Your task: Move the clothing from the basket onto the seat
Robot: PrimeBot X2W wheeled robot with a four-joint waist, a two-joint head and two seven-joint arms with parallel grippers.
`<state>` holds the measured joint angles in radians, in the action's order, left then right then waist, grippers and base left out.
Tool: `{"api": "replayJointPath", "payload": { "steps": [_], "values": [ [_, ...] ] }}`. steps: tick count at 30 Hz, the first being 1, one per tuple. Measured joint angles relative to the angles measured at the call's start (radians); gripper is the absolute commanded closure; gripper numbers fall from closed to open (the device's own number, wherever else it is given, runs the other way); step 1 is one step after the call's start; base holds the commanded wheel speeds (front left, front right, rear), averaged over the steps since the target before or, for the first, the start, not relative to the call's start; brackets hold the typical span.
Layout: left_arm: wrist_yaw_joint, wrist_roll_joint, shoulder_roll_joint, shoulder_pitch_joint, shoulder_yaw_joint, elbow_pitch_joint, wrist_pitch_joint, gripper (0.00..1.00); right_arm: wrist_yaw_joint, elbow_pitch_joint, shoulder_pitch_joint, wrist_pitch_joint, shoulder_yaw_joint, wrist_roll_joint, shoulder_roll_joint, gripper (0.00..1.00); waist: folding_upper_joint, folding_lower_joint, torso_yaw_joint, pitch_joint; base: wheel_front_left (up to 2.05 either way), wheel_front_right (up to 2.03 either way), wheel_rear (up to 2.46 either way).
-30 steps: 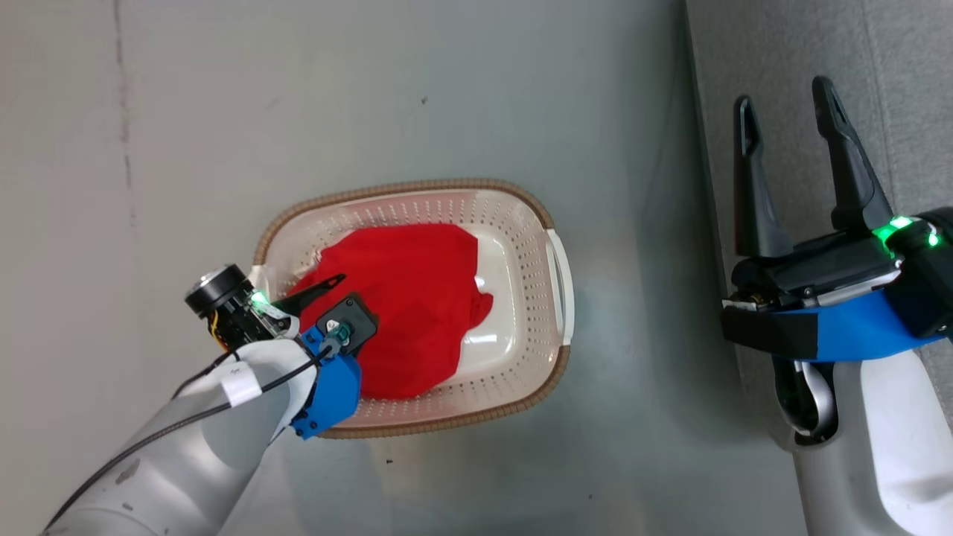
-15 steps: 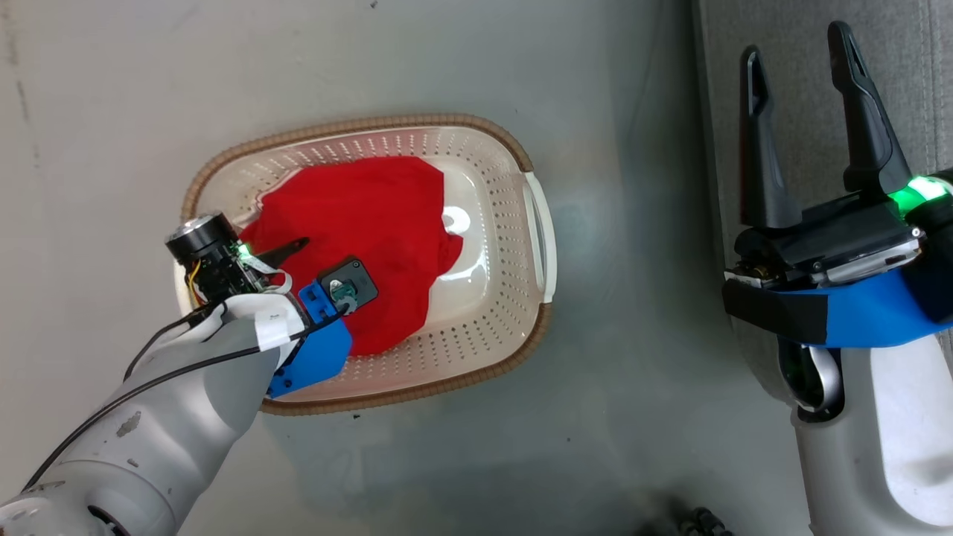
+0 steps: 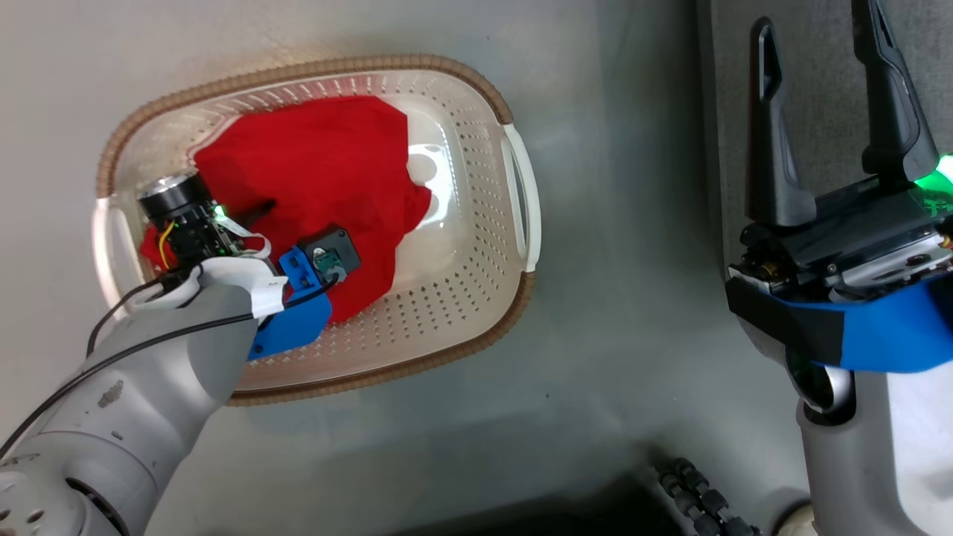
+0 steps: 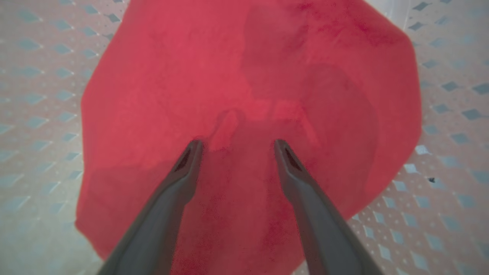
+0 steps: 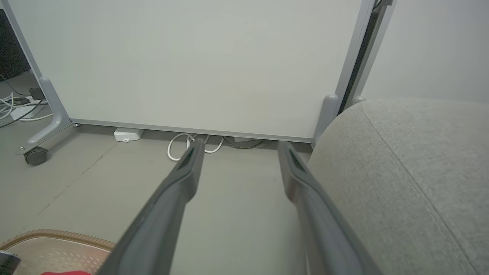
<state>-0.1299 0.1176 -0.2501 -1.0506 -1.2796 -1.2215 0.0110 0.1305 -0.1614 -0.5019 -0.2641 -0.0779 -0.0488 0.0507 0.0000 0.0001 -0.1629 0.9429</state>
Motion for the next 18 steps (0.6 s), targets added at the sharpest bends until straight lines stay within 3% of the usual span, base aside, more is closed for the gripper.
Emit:
{"api": "replayJointPath", "payload": {
  "steps": [9, 17, 18],
  "values": [
    [0.000, -0.071, -0.016, -0.039, 0.000, -0.032, 0.069, 0.00, 0.000, -0.100, 0.020, 0.000, -0.016, 0.034, 0.000, 0.00, 0.0000, 0.0000, -0.033, 0.085, 0.00, 0.00, 0.00],
    [0.000, -0.074, 0.008, -0.048, 0.000, -0.047, 0.095, 0.00, 0.000, -0.167, 0.061, 0.000, -0.021, 0.064, 0.000, 0.00, 0.0000, 0.0000, -0.041, 0.118, 0.00, 0.00, 0.00],
    [0.000, -0.074, 0.010, -0.048, 0.000, -0.049, 0.099, 0.06, 0.000, -0.175, 0.064, 0.000, -0.021, 0.064, 0.000, 0.00, 0.0000, 0.0000, -0.042, 0.119, 0.00, 0.00, 0.00]
  ]
}}
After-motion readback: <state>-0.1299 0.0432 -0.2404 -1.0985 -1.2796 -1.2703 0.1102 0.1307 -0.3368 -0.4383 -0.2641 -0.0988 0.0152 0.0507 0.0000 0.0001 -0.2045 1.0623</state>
